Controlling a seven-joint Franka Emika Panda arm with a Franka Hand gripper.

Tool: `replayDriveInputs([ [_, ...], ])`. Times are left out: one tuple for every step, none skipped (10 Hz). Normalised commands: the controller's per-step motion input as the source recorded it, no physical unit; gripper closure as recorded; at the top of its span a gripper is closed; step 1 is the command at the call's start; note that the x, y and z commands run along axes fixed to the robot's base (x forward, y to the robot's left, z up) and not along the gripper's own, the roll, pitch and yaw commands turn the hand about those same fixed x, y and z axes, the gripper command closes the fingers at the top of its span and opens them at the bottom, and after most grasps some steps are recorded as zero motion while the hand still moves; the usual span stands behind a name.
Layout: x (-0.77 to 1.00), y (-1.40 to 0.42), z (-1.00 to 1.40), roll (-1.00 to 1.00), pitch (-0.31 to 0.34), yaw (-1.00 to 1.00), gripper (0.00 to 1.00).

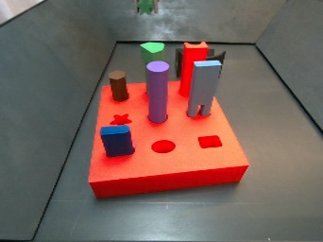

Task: Pick up the star object. Move up. Place the star object on the fixture. Regrasp the star object. Move to above the board. Insert the star object.
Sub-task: Place the star object on the fixture.

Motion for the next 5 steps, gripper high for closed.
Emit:
replayDriveInputs([
  [1.0, -0.08, -0.03, -0.13, 0.084, -0.03, 1.0],
  [1.0, -0.07, -0.03, -0.13, 0.09, -0.03, 1.0],
  [1.0, -0.06, -0.03, -0.12, 0.102, -0.02, 1.0],
  [1.0, -0.05, -0.02, -0.12, 0.111, -0.01, 1.0],
  [1.0, -0.04, -0.02, -0.11, 0.123, -0.01, 1.0],
])
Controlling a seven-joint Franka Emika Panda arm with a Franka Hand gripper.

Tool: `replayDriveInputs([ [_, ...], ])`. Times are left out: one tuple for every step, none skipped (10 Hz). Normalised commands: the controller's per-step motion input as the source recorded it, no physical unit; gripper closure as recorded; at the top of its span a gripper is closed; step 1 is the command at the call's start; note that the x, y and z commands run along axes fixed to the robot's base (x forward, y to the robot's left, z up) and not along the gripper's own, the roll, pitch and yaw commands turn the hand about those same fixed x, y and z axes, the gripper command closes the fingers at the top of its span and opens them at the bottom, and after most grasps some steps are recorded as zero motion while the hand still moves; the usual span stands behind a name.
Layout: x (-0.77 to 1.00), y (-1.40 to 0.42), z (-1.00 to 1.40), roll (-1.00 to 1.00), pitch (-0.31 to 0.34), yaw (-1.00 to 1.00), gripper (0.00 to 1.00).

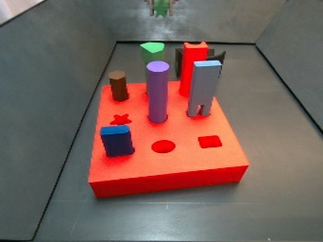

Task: Pick up the star object. Move up. Place the star object on the fixture. Regrasp the star object. Move to above the board. Insert the star object.
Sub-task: Place the star object on the fixture.

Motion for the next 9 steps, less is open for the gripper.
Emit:
replayDriveInputs([
  [1.0, -0.01, 0.11, -1.0, 0.088, 0.1, 1.0],
  [1.0, 0.0, 0.13, -1.0, 0.092, 0.1, 1.0],
  [1.0, 0.03, 0.11, -1.0, 0.099, 0.08, 1.0],
  [1.0, 0.03, 0.06, -1.0, 0.112, 0.07, 1.0],
  [1.0, 0.03, 0.05, -1.0, 0.117, 0.06, 1.0],
  [1.0, 0.04, 0.04, -1.0, 0.129, 0.05, 1.0],
  [0.98, 0.05, 0.02, -1.0, 0.137, 0.04, 1.0],
  [0.87, 0.04, 0.0, -1.0, 0.146, 0.02, 1.0],
  [0.81, 0.04, 0.0, -1.0, 0.152, 0.01, 1.0],
])
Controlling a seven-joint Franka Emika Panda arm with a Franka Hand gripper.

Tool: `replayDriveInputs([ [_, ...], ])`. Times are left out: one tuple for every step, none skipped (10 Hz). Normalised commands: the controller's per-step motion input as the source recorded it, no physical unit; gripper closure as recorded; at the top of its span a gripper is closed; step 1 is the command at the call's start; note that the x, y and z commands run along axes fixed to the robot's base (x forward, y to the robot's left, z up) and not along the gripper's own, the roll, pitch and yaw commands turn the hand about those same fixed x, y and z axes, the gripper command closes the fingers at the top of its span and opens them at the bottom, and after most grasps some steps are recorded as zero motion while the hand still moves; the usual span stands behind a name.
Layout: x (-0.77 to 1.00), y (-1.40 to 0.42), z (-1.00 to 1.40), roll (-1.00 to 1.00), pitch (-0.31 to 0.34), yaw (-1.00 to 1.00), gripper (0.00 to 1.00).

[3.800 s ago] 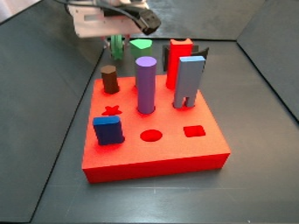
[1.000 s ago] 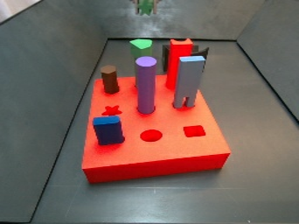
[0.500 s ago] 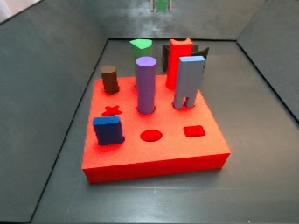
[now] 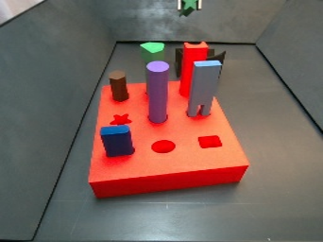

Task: Pick up the star object. Move up. Place the star object on the fixture. Regrasp the star object. Move to above the board. Insert the star object.
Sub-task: Place the star object on the fixture.

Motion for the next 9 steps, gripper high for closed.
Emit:
replayDriveInputs([
  [0.66, 0.04, -0.01, -1.0, 0.166, -0.01, 1.0],
  [0.6, 0.04, -0.02, -1.0, 0.173, -0.03, 1.0],
  [0.46, 0.04, -0.02, -1.0, 0.188, -0.06, 1.0],
  [0.4, 0.04, -0.02, -1.0, 0.194, -0.08, 1.0],
  [0.3, 0.04, -0.02, -1.0, 0.206, -0.13, 1.0],
  [0.22, 0.04, -0.02, -1.0, 0.215, -0.17, 1.0],
  [0.13, 0.05, -0.02, -0.85, 0.188, -0.21, 1.0],
  [0.1, 0.05, -0.02, -0.73, 0.159, -0.22, 1.0],
  [0.07, 0.05, -0.02, -0.43, 0.07, -0.23, 1.0],
])
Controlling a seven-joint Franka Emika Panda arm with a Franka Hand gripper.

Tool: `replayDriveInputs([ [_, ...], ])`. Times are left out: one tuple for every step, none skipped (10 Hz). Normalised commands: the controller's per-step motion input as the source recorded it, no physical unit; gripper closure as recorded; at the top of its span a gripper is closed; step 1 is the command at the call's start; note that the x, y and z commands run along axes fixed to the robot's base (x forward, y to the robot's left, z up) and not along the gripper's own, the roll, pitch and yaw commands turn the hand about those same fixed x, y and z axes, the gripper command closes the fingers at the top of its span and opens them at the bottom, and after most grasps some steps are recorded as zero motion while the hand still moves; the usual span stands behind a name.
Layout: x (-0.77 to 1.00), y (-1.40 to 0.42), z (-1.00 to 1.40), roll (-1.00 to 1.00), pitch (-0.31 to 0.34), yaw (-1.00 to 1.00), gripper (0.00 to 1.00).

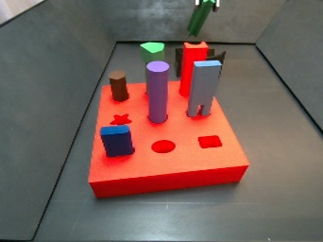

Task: Pick up the star object. Move up. Place the star object on the fixture. Regrasp the star object. Move to above the board. Insert the star object.
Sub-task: Place the star object on the fixture.

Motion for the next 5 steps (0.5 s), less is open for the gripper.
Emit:
replayDriveInputs([
  [0.07, 0.04, -0.02, -0.32, 0.047, -0.23, 1.0],
  [0.07, 0.03, -0.01, -0.2, -0.001, -0.2, 1.0],
  [0.09, 0.13, -1.0, -0.06, -0.075, -0.23, 1.0],
  [0.1, 0.13, -1.0, -0.05, -0.095, -0.19, 1.0],
  [0.11, 0.12, -1.0, -0.05, -0.107, -0.16, 1.0],
])
